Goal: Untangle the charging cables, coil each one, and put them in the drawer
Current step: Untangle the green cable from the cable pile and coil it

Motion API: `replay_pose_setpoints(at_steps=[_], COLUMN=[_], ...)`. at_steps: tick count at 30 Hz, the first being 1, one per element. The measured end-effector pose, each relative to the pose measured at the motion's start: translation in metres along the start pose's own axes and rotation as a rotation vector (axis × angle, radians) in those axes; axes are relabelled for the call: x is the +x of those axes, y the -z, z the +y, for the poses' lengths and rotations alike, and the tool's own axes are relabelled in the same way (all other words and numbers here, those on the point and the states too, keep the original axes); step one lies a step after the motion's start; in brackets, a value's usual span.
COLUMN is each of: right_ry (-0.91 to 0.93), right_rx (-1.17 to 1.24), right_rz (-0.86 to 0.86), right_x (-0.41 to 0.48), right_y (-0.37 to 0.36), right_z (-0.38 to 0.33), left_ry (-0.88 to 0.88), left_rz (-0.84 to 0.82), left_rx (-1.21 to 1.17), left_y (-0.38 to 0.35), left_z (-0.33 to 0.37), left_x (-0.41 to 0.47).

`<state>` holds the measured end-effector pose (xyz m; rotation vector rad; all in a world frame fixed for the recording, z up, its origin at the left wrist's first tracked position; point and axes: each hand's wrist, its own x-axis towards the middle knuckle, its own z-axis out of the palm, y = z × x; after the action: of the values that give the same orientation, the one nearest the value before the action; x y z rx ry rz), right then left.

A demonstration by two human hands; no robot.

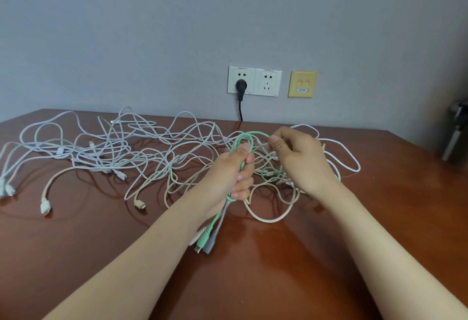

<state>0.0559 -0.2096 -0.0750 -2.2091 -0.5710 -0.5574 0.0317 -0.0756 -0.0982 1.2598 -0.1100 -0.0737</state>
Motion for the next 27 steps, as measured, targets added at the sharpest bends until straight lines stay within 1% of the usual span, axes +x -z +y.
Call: replay_pose_setpoints(at_steps=[2,4,5,7,10,14,18,21,23,25,27], right_ry=[0.011,0.038,0.054,0.071,0.071,0.077,0.070,0.069,0.084,0.083,0.073], right_rx=[0.014,-0.097,-0.173,-0.262,-0.268,-0.352,-0.421,-0.442,-0.427,-0.397,-0.387], right_rz=[-0.083,-0.184,-0.207,-0.208,-0.208,-0.237,-0.263,-0.287,-0.308,-0.317,-0.304], right_x=[-0.005,-0.010,-0.012,-0.012,-0.013,-0.016,-0.015,-0.015,-0.015,-0.013,-0.012], right_y=[-0.012,-0.027,-0.033,-0.037,-0.036,-0.036,-0.033,-0.028,-0.026,-0.024,-0.024], right_z=[-0.004,-0.003,-0.001,0.002,-0.001,-0.005,-0.007,-0.009,-0.008,-0.006,-0.003], left_ry=[-0.025,-0.039,-0.040,-0.037,-0.038,-0.052,-0.096,-0.121,-0.123,-0.098,-0.067], left_rz=[0.057,0.123,0.152,0.185,0.193,0.197,0.229,0.263,0.292,0.303,0.282], left_rx=[-0.016,-0.004,0.009,0.033,0.072,0.080,0.158,0.281,0.318,0.260,0.075], left_y=[0.002,0.005,0.006,0.007,0.008,0.007,0.005,0.006,0.008,0.009,0.010], left_z=[-0.005,-0.011,-0.014,-0.017,-0.019,-0.021,-0.023,-0.022,-0.020,-0.017,-0.014], left_x=[0.003,0.005,0.006,0.007,0.009,0.009,0.011,0.012,0.011,0.009,0.009])
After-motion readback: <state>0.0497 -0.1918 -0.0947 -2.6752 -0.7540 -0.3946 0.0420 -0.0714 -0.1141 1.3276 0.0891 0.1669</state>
